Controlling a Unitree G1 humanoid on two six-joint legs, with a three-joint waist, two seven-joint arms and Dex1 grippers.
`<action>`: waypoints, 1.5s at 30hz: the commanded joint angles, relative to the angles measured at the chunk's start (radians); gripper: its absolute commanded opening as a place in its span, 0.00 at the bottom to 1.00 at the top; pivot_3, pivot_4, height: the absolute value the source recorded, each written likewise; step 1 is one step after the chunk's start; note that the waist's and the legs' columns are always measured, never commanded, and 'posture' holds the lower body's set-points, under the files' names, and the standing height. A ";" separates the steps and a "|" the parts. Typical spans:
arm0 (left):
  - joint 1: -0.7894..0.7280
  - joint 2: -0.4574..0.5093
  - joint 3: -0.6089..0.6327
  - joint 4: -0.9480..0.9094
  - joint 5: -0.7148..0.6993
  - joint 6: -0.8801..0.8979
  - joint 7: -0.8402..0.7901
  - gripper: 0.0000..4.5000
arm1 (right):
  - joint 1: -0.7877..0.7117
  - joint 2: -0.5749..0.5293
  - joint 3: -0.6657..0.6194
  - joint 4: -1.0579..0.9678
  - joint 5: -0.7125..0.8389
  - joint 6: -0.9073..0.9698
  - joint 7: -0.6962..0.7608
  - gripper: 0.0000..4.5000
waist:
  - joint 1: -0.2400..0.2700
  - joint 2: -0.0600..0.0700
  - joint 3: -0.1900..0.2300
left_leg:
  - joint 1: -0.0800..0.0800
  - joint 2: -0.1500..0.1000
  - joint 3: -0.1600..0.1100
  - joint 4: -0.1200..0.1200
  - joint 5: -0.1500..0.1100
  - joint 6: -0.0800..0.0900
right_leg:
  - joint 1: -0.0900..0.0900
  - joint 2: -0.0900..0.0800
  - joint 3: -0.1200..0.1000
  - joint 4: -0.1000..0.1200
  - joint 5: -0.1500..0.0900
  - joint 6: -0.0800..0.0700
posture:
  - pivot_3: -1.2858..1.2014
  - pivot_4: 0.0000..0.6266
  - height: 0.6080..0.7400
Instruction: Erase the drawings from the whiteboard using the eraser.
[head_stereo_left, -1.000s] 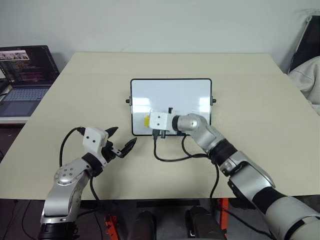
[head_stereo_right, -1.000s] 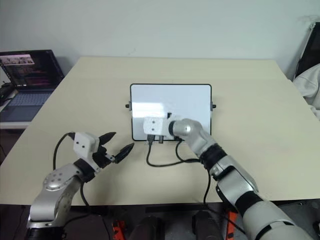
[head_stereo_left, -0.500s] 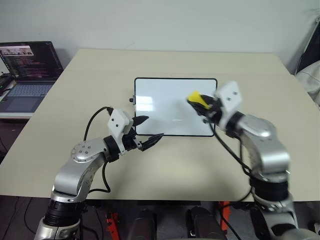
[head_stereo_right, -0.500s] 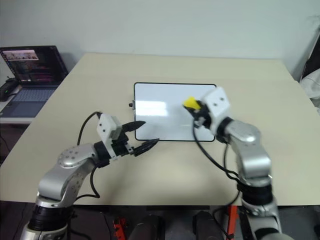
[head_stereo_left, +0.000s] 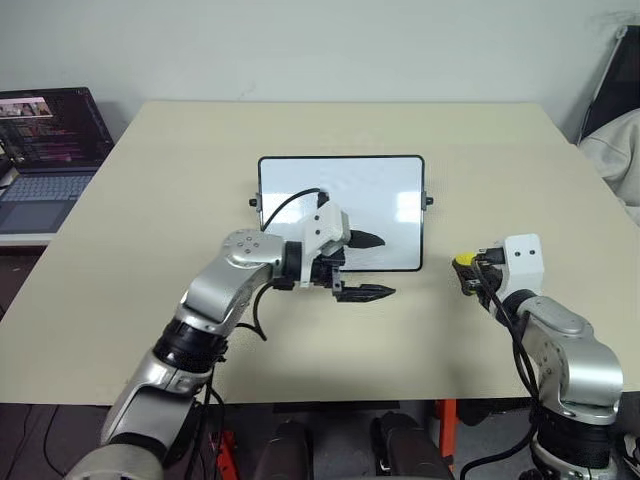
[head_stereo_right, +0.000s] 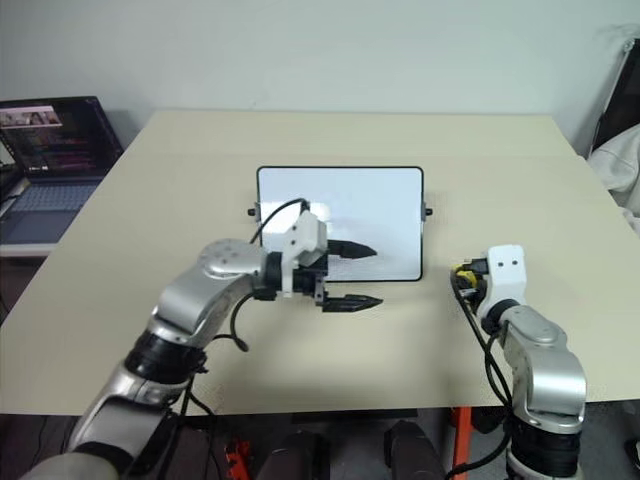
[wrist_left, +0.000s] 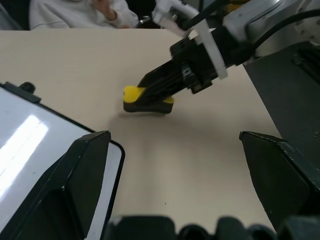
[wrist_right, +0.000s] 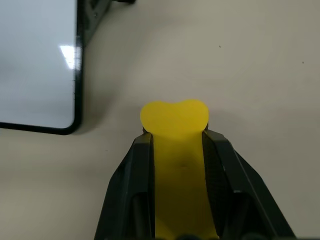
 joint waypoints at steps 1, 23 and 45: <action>-0.028 -0.020 -0.033 0.051 0.050 -0.087 -0.044 1.00 | -0.041 -0.017 0.001 0.077 0.005 -0.092 -0.033 0.22 | -0.001 0.000 0.000 | 0.000 0.000 0.000 0.000 0.000 0.000 | 0.000 0.000 0.000 0.000 0.000 0.000 | 0.52 0.24 1.00; 0.304 -0.010 0.255 -0.183 -0.006 0.078 0.223 1.00 | -0.050 -0.064 -0.037 0.029 0.186 -0.314 -0.043 1.00 | -0.007 0.003 0.000 | 0.000 0.002 -0.004 0.000 -0.001 0.002 | 0.000 -0.002 0.000 0.002 0.000 0.001 | 0.52 0.24 1.00; 0.798 -0.288 0.376 -0.399 0.268 -0.182 0.891 1.00 | 0.410 -0.001 0.014 0.030 0.252 -0.863 0.055 1.00 | 0.014 0.003 -0.001 | 0.013 0.002 -0.001 0.002 0.002 0.006 | 0.017 -0.004 0.002 -0.005 -0.002 0.003 | 0.52 0.24 1.00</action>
